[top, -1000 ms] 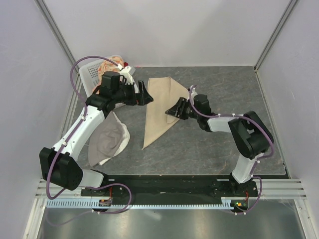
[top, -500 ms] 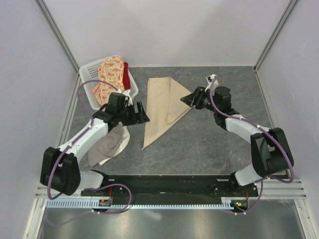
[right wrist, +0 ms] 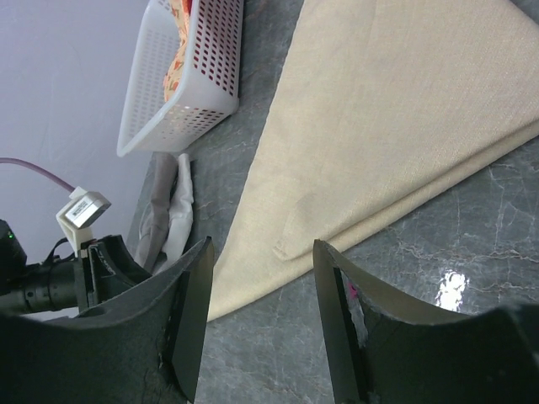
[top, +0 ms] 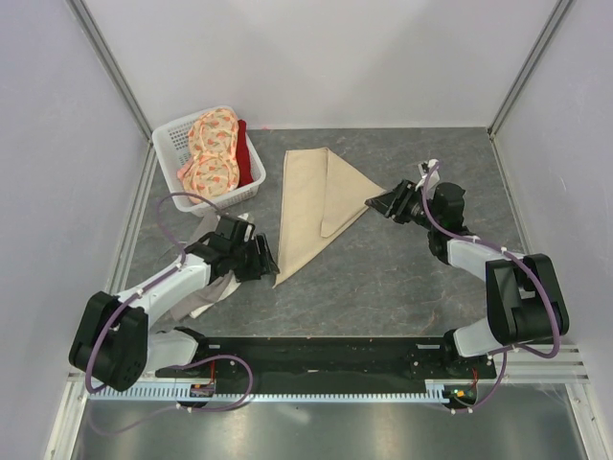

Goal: Fold the napkin, place the utensils inside, and roll it up
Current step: Fold the napkin

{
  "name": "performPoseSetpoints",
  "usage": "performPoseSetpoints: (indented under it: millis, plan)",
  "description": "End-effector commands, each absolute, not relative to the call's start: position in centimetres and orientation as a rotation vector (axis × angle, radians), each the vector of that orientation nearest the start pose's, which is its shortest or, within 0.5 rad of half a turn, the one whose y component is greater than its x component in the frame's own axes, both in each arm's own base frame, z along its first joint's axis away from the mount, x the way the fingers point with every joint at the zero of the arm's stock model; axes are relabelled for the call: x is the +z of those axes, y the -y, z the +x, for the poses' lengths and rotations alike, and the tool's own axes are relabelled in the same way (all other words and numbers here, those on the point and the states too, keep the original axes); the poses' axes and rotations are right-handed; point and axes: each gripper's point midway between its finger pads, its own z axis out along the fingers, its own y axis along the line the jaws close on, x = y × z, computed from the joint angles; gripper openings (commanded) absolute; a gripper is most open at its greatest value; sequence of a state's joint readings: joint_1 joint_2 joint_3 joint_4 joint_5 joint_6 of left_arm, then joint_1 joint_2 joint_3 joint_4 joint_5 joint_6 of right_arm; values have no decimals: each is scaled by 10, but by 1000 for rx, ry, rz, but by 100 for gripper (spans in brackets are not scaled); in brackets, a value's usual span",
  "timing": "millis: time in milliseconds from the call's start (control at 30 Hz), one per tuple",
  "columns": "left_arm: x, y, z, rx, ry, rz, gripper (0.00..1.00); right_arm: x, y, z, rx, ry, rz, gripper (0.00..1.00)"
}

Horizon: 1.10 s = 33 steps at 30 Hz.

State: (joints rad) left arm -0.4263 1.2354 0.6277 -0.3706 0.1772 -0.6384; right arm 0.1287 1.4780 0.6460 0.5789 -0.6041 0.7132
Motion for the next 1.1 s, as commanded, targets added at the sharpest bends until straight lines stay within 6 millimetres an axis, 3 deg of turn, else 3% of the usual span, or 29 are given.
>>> performPoseSetpoints:
  millis: [0, 367, 567, 833, 933, 1067]
  plan:
    - [50, 168, 227, -641, -2650, -290, 66, 171, -174, 372, 1181, -1845, 58, 59]
    - [32, 177, 215, -716, -2694, -330, 63, 163, -175, 365, 1229, -1836, 88, 59]
    - [27, 179, 212, -733, -2708, -340, 53, 160, -174, 362, 1229, -1842, 92, 59]
    - [19, 186, 205, -764, -2738, -352, 49, 156, -173, 360, 1229, -1845, 96, 59]
    - [15, 186, 203, -757, -2754, -355, 45, 156, -172, 358, 1225, -1845, 94, 59]
    - [10, 184, 200, -741, -2768, -358, 30, 155, -172, 357, 1228, -1848, 93, 59]
